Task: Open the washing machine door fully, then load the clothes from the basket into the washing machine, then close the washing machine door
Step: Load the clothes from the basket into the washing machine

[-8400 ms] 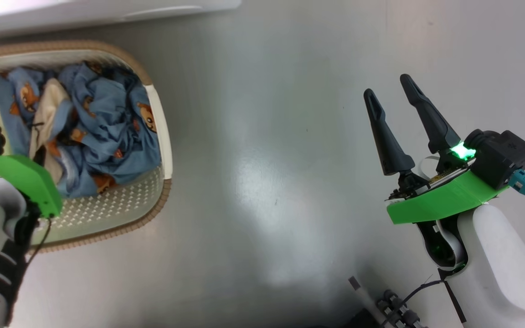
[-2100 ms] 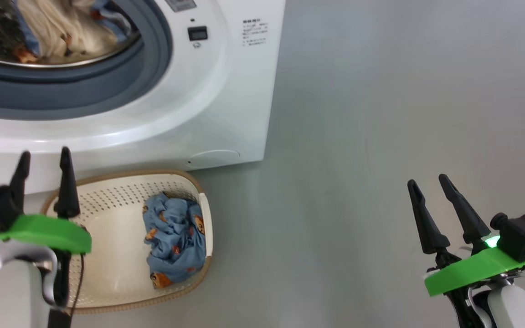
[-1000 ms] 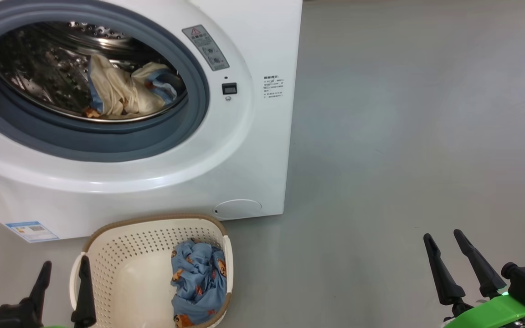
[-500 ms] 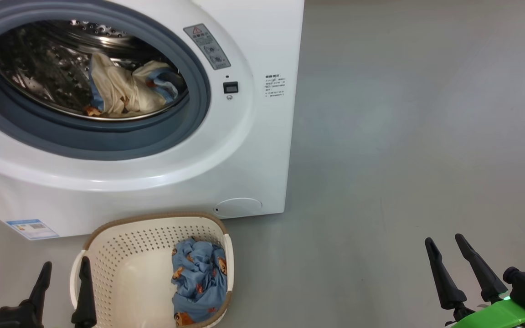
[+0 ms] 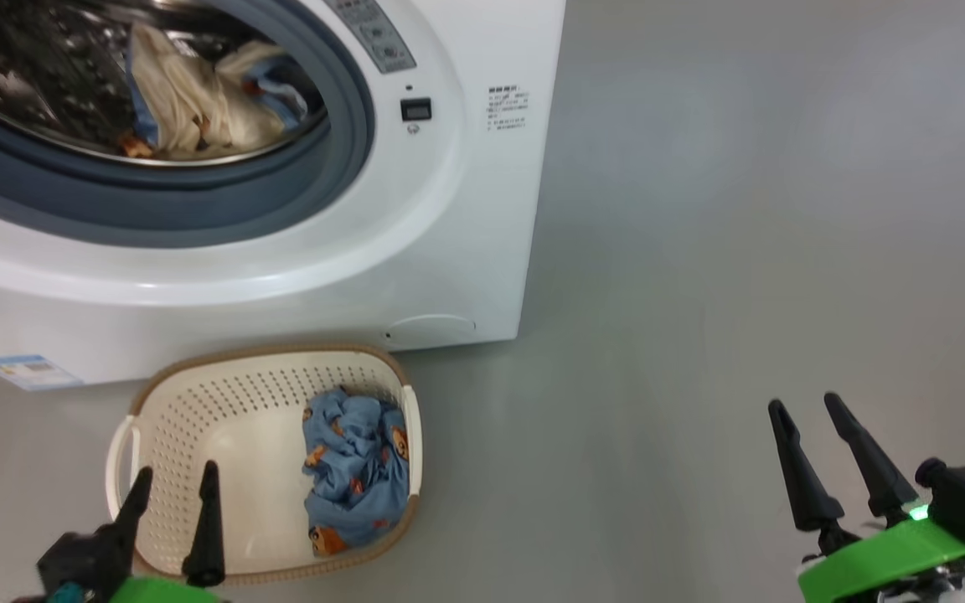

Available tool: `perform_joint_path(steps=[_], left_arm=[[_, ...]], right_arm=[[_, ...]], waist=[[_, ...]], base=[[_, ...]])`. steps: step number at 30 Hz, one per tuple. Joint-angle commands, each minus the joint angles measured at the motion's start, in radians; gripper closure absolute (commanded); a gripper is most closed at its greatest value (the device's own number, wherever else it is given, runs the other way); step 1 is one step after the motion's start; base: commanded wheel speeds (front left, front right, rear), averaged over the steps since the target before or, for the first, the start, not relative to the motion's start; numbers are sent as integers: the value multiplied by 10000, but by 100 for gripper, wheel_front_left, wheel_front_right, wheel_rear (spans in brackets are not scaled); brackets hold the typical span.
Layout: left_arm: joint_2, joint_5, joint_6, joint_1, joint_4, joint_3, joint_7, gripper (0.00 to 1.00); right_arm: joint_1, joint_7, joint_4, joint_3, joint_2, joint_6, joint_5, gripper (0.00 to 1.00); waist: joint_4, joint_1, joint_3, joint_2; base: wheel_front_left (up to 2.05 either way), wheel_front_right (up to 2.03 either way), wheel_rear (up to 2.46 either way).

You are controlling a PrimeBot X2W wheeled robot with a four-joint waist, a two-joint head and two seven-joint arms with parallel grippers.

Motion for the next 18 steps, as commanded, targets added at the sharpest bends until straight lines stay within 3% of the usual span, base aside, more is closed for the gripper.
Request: perform_joint_path(steps=[1,18], left_arm=[[93,-159,-15,-458,46,174,-63,0],[646,-588,-15,-3007,3142,-1224,-63,0]], right_arm=[[-342,-49,-294,186,-113,14,-120,0],[-1682,-49,-424,266,430,14,-261,0]], waist=[[-27,0,645,0],[-273,0,2966,0]], base=[[0,0,0],[0,0,0]])
